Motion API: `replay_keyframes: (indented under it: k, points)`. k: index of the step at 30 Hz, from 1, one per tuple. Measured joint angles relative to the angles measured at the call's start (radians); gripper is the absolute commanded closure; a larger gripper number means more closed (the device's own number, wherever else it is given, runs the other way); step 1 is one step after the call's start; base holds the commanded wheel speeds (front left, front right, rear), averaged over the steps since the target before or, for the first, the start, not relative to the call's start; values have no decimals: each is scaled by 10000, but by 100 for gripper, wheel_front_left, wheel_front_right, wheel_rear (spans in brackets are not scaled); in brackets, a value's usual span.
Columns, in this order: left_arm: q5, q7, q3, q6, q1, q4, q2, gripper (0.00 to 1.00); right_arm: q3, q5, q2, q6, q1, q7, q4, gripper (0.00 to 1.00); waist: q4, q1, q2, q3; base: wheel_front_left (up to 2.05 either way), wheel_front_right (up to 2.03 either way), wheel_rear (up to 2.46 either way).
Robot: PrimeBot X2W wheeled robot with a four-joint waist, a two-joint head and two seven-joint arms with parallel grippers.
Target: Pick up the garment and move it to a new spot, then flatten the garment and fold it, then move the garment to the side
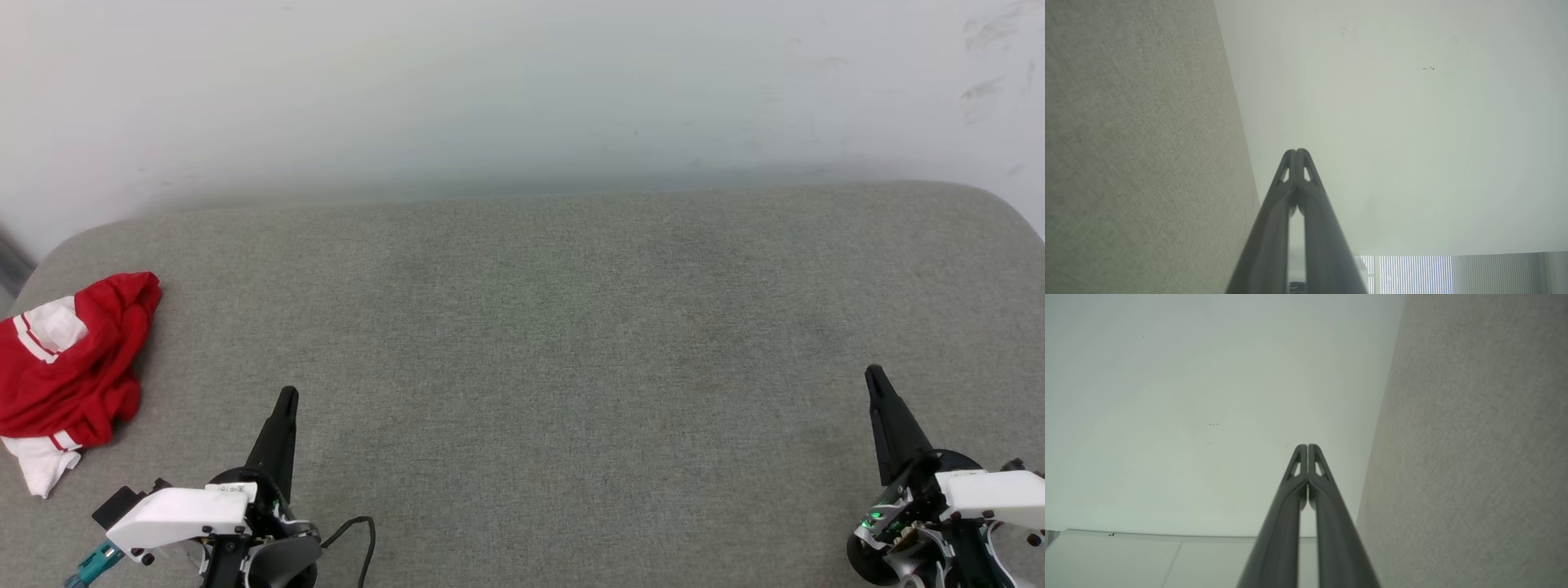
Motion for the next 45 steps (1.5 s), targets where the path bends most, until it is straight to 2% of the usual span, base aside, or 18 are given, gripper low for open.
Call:
replay_keyframes:
  k: [24,25,34,40,45]
  points:
    - [0,0,0,0,0,0,0,100,0,0,0,0,0,0,0,100,0,0,0,0,0,0,0]
    - [0,0,-2,0,0,0,0,0,0,0,0,0,0,0,0,0,0,0,1,0,0,0,0]
    - [105,-192,-109,4,465,330,-48,0,23,-105,19,-4,483,-194,443,0,-3,0,0,5,0,0,0]
    - [727,-483,-6,8,473,165,-48,0,-29,-644,23,-4,489,-483,405,0,-8,0,0,14,0,0,0]
    - [1615,-719,132,236,482,-119,-44,0,-165,-1496,29,-4,534,-723,144,0,-7,0,0,24,0,0,0]
